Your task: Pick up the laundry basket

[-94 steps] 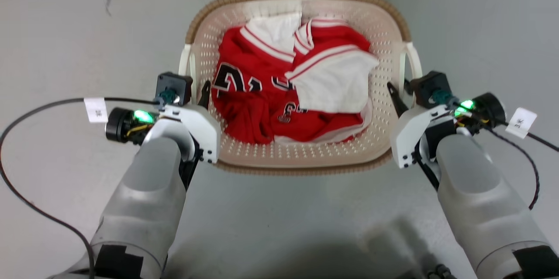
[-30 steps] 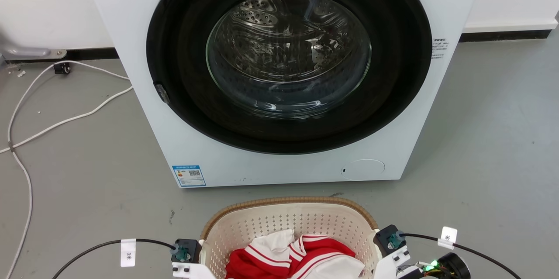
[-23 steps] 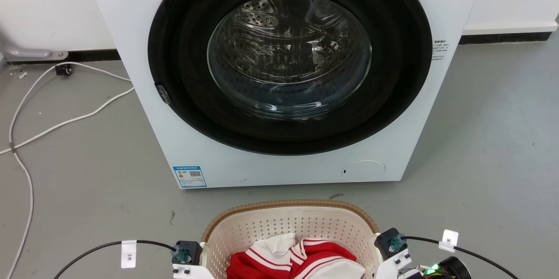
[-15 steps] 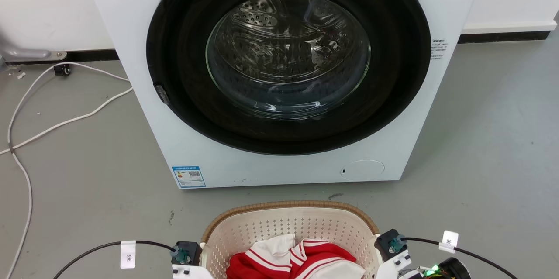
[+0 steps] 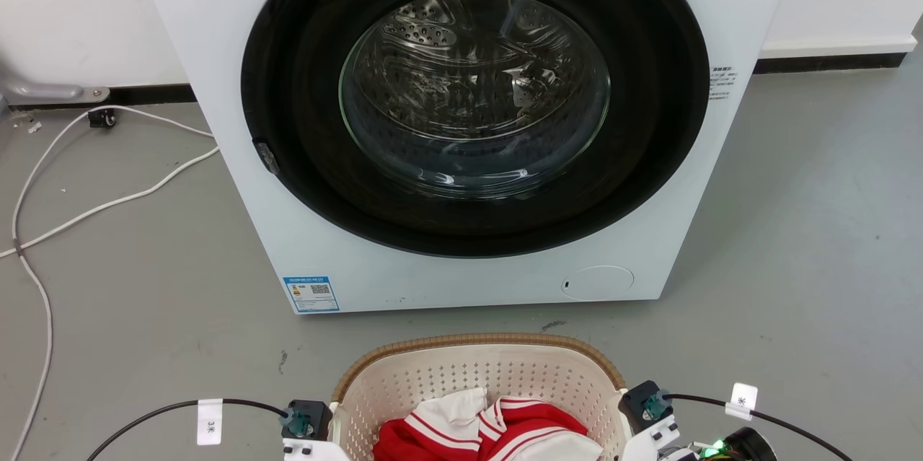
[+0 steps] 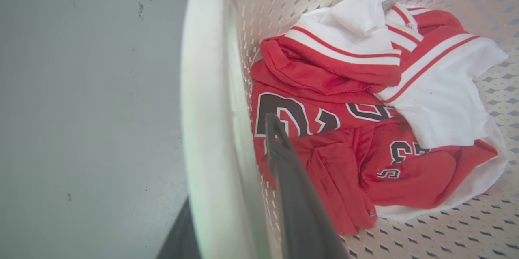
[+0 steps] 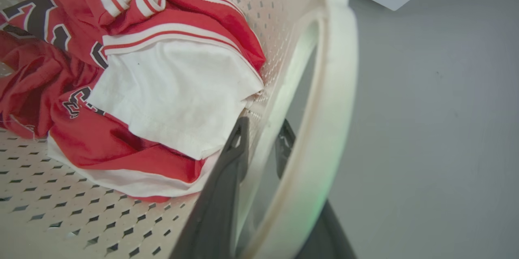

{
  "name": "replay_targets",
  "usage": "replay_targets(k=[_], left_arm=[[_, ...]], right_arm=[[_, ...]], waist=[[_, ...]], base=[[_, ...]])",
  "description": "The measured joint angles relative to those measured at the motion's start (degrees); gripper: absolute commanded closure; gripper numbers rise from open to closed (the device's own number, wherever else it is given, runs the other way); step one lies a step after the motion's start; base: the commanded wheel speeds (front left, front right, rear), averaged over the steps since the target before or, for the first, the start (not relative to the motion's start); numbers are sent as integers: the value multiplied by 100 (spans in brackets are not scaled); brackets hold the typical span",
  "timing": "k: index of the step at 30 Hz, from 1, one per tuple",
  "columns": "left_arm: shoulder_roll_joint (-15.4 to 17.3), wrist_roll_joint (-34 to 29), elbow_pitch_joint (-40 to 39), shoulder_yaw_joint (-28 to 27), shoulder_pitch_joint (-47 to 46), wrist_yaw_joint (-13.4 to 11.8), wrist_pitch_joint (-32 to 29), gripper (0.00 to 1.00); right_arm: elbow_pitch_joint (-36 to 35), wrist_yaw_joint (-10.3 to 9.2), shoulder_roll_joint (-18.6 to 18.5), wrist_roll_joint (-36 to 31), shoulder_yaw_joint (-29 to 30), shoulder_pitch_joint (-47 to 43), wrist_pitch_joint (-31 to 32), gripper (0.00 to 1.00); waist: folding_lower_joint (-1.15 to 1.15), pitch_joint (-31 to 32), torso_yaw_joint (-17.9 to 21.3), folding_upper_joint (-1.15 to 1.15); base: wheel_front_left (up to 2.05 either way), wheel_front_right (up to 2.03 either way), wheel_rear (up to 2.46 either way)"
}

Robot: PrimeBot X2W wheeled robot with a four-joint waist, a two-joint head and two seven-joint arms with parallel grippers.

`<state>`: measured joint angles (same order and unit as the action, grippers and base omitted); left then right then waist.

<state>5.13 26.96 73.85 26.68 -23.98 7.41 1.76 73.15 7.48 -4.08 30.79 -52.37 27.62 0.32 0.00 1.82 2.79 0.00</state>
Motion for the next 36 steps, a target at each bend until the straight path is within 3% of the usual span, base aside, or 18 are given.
replay_targets(k=[36], left_arm=[[88, 434, -2, 337, 21, 10, 45, 100]], right_arm=[[20, 0, -13, 477, -468, 26, -35, 100]], waist=[[0, 1, -14, 0]], base=[[0, 0, 0]])
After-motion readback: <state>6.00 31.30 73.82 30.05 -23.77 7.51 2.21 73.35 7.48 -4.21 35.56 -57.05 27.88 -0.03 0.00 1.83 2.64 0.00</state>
